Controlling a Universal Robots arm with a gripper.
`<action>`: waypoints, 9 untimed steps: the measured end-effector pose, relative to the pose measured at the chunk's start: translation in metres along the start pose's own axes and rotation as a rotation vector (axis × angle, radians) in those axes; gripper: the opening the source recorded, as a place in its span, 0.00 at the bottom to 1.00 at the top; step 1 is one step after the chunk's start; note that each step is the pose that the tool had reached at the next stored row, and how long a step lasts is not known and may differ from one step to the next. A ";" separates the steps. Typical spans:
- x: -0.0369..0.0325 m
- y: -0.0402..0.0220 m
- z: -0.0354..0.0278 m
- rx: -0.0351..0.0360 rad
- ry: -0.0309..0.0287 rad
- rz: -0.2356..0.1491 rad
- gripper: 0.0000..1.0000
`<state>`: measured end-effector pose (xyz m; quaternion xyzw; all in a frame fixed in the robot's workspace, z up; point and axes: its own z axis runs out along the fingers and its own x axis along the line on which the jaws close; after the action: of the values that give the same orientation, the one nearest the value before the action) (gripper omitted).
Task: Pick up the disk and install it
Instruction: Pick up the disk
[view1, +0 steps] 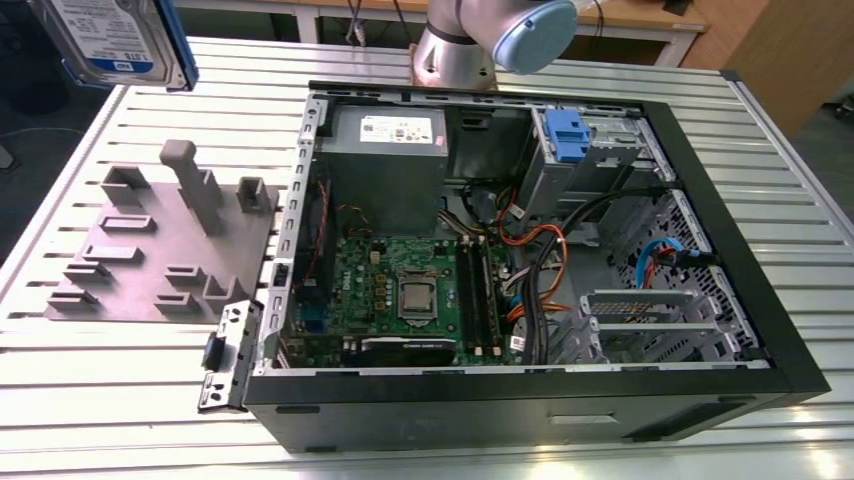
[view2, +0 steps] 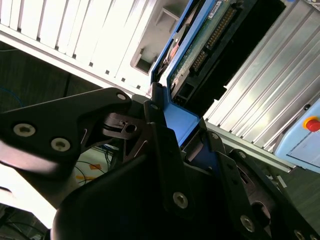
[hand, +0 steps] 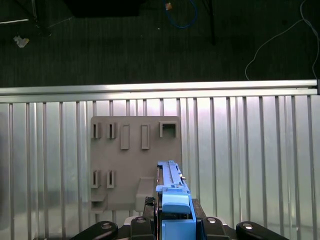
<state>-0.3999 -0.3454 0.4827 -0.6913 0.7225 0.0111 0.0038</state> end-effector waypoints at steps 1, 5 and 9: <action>0.0000 0.0000 -0.0002 0.0000 0.0000 0.000 0.37; 0.0000 0.0000 -0.0011 0.0001 -0.0001 0.000 0.37; -0.0001 0.0000 -0.0022 0.0001 -0.0001 0.000 0.37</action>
<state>-0.3998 -0.3454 0.4849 -0.6913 0.7225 0.0111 0.0038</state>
